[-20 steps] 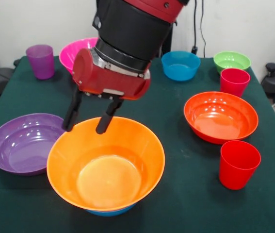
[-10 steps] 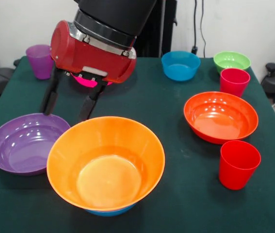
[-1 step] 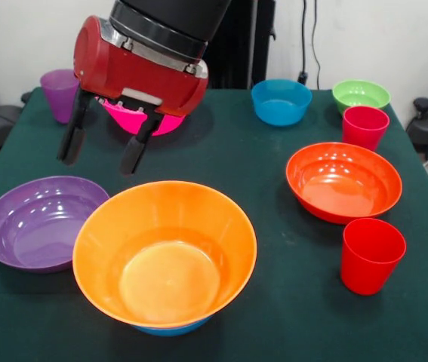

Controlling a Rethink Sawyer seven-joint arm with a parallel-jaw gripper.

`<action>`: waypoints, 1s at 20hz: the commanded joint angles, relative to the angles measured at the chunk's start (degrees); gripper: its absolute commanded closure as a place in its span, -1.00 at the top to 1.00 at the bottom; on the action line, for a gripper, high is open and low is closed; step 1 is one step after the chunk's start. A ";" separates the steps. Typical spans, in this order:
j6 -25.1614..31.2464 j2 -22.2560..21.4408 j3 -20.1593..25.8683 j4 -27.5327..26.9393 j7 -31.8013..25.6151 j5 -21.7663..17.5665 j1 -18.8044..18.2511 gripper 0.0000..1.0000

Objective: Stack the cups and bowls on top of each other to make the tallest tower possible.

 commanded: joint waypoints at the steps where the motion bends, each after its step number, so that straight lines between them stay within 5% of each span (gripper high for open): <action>1: 5.89 1.11 4.88 10.84 14.00 -2.11 1.32 1.00; 20: -2.96 1.47 7.14 20.32 16.80 -4.24 2.01 1.00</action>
